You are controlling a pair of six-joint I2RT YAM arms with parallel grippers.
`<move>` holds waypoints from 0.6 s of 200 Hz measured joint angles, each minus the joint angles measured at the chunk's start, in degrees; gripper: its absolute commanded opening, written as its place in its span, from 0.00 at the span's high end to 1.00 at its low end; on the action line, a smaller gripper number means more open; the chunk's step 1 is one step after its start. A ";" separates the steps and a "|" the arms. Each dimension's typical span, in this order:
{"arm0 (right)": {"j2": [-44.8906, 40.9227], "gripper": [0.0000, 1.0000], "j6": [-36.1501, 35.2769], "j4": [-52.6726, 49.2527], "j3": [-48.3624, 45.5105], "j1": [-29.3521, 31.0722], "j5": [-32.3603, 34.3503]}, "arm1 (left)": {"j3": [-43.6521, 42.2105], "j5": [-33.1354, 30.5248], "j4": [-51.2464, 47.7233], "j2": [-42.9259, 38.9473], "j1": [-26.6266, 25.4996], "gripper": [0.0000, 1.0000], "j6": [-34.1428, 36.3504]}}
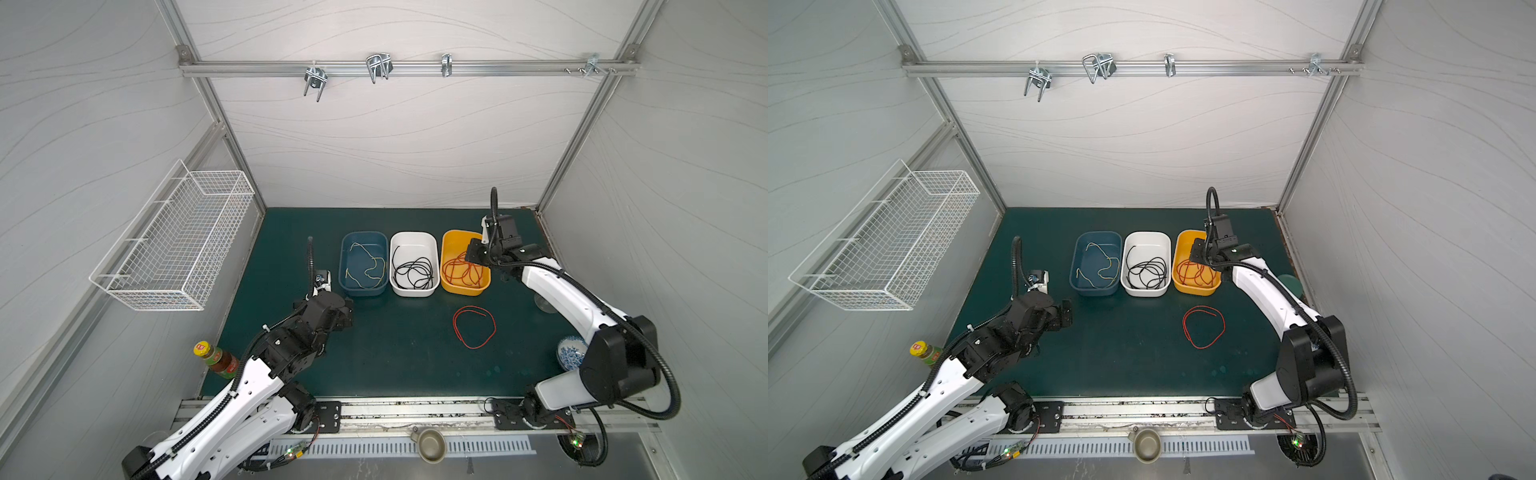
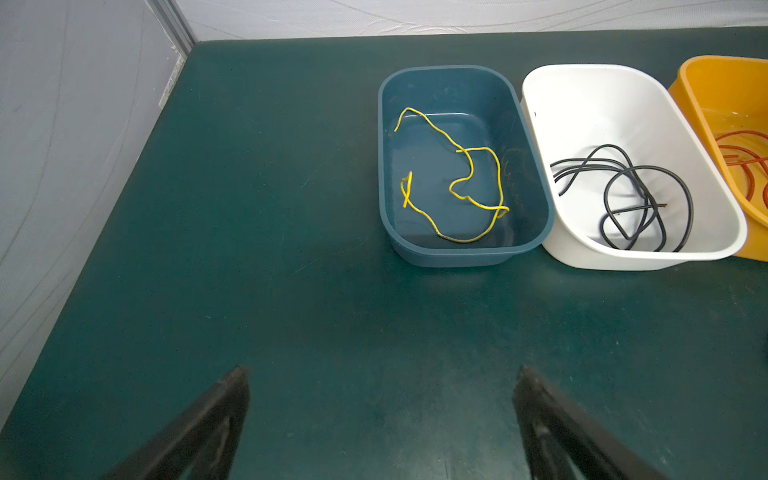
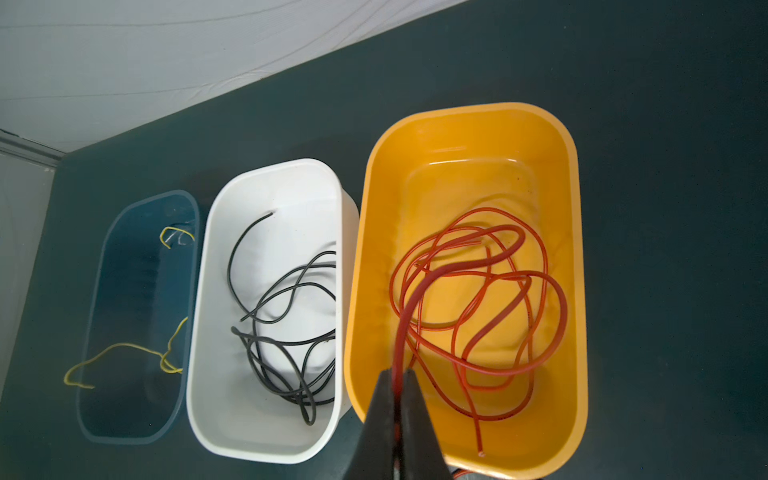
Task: Untangle the cables
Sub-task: 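Lower the red wire into the yellow bin and open the right gripper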
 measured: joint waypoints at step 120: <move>8.76 1.00 3.67 6.69 -5.38 -3.74 -6.36 | -0.37 0.20 0.98 -0.04 0.00 0.00 0.00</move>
